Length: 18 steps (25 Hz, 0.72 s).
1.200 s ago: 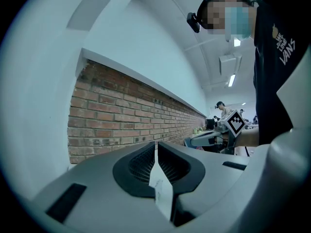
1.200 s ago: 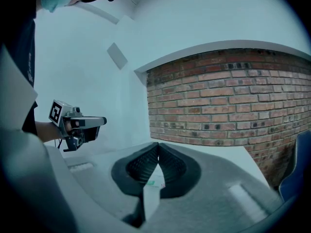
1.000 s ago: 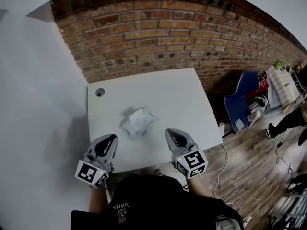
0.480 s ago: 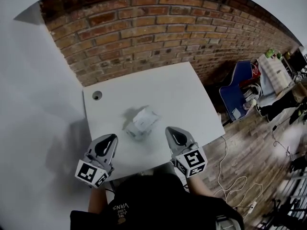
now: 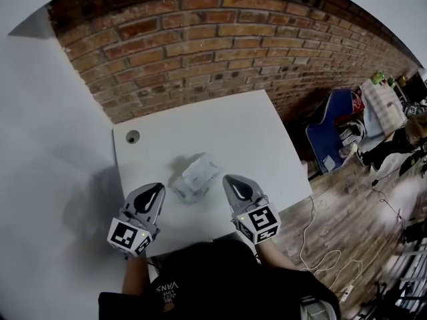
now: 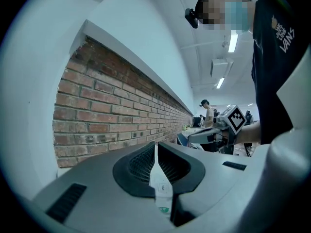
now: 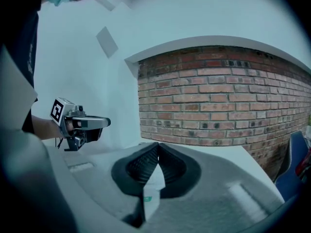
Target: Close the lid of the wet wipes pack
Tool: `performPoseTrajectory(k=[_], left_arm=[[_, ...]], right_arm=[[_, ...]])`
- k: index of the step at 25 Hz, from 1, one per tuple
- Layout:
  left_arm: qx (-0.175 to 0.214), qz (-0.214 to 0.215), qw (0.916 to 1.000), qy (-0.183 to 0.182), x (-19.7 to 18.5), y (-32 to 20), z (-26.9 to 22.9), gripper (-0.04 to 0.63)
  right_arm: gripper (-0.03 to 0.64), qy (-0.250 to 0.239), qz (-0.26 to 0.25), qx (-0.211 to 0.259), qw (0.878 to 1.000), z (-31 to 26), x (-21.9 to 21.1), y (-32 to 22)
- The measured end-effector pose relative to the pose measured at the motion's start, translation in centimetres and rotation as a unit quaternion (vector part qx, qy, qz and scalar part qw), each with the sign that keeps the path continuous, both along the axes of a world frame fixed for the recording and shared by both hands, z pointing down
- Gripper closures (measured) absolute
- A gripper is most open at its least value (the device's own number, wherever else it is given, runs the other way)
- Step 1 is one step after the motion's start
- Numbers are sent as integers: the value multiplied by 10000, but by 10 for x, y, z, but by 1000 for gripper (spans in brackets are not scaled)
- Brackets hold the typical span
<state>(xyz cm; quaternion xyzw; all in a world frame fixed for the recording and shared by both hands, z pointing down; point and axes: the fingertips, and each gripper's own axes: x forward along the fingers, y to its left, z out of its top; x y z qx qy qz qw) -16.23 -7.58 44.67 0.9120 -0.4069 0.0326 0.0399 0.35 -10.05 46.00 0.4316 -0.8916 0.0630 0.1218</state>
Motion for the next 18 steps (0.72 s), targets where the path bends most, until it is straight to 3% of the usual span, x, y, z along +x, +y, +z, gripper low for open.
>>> performPoseTrajectory(k=[8,18], left_arm=[[-139,-223,9996,-92,7,-38,23,572],[-458,-135,9979,-442,25,-80,66,572]], right_arm=[[618,43,-396,-144,9991,26,-17,-31],[618,182,-770,-479,9957,71,-35,-47]])
